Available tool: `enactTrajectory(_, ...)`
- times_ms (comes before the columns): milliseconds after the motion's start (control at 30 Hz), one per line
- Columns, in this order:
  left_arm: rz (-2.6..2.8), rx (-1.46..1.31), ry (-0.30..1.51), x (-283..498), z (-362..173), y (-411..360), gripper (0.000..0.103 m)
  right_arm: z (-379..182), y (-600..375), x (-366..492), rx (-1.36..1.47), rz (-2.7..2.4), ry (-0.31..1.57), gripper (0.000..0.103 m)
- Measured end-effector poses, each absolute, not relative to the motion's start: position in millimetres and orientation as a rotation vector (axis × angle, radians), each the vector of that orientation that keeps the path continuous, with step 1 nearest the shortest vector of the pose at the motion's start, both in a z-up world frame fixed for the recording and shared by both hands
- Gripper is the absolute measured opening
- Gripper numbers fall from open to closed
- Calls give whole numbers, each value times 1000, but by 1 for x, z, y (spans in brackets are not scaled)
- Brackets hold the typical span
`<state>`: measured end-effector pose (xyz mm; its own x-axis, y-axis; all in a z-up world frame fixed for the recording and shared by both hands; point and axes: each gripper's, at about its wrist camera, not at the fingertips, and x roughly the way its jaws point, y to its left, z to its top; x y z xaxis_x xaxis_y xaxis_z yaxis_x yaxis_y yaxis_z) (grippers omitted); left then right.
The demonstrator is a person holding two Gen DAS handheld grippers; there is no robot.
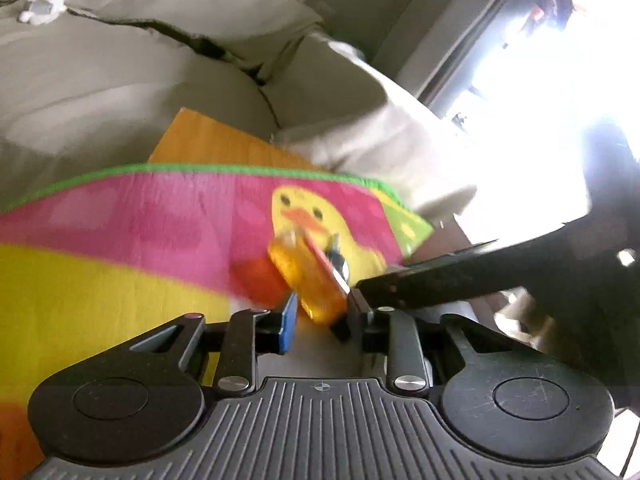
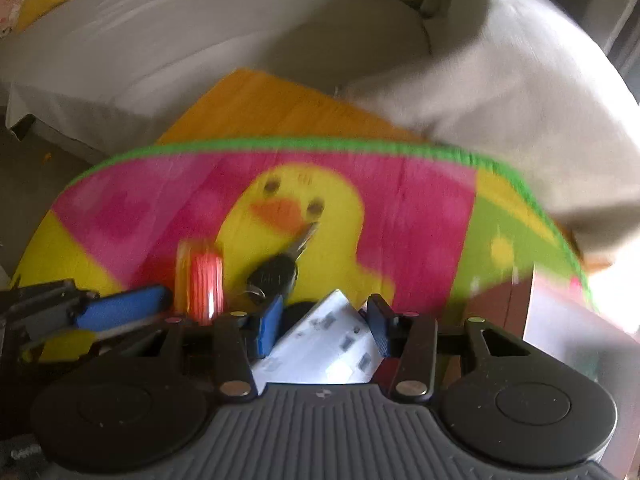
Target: Organize rigid objects
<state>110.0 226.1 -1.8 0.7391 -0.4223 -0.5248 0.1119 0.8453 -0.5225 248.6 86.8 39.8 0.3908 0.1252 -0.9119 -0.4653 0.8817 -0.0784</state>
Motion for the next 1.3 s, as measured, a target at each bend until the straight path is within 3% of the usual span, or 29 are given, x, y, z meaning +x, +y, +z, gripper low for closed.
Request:
enactTrajectory(100, -327, -478, 697, 90, -4, 221, 28, 41, 73, 214, -334, 390, 1095, 47)
enactTrajectory(233, -355, -455, 703, 71, -1, 212, 28, 32, 46, 168, -263, 418, 1189, 39)
enactTrajectory(400, -282, -432, 643, 65, 14, 203, 28, 32, 18, 104, -304, 443, 1088, 37)
enactTrajectory(600, -69, -476, 565, 104, 25, 210, 28, 34, -25, 65, -205, 473, 1069, 39)
enactTrajectory(733, -45, -448, 632, 140, 18, 198, 29, 56, -66, 45, -115, 505, 960, 48)
enactTrajectory(867, -55, -334, 672, 166, 16, 176, 32, 67, -112, 47, -75, 382, 807, 49)
enactTrajectory(1000, -123, -213, 726, 176, 12, 145, 33, 59, -140, 69, -2, 323, 784, 51)
enactTrajectory(1300, -324, -22, 716, 145, 10, 112, 33, 52, -104, 112, 12, 418, 704, 53)
